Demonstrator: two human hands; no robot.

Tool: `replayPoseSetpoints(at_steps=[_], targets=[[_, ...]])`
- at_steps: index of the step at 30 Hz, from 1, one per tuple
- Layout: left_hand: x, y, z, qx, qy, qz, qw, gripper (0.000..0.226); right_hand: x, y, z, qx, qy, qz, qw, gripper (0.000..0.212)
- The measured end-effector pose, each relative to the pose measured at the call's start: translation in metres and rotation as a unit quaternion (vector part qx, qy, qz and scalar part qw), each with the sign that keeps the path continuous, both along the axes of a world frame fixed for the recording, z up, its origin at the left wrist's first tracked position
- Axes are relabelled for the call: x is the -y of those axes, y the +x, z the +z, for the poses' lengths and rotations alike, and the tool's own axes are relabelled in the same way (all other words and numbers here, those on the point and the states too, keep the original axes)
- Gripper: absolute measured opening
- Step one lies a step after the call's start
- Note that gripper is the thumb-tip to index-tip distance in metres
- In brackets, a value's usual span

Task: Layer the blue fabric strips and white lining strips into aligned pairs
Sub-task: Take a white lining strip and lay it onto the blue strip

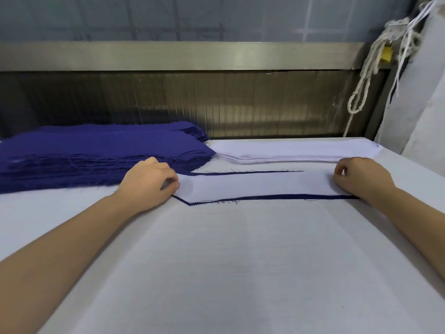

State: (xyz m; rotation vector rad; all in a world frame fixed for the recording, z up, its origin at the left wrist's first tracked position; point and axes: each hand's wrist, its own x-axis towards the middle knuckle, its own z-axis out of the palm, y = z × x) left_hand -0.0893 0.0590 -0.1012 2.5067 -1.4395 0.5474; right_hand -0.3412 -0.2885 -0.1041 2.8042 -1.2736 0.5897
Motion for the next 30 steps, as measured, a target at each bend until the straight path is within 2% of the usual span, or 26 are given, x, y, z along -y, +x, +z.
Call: replayPoseSetpoints(at_steps=[5,9,12,17,24,30], targets=[[0.002,0.006,0.002,-0.005,-0.025,-0.006,1.000,0.018,-0.013,0.013,0.000,0.012,-0.029,0.033,0.999,0.015],[0.008,0.018,0.007,-0.009,-0.082,-0.005,0.997,0.015,-0.034,0.042,0.005,-0.012,-0.052,0.094,0.994,0.016],[0.011,0.034,0.016,-0.009,-0.125,0.008,0.992,0.013,-0.055,0.074,0.011,-0.011,-0.036,0.152,0.988,0.020],[0.015,0.074,0.036,-0.069,-0.214,0.071,0.972,0.014,-0.090,0.142,0.021,0.005,-0.018,0.253,0.967,0.028],[0.037,0.118,0.046,-0.199,-0.195,0.146,0.949,0.013,-0.130,0.231,0.038,0.061,-0.060,0.303,0.949,0.031],[0.042,0.135,0.042,-0.176,-0.163,0.159,0.958,0.015,-0.140,0.292,0.046,0.007,-0.086,0.332,0.939,0.046]])
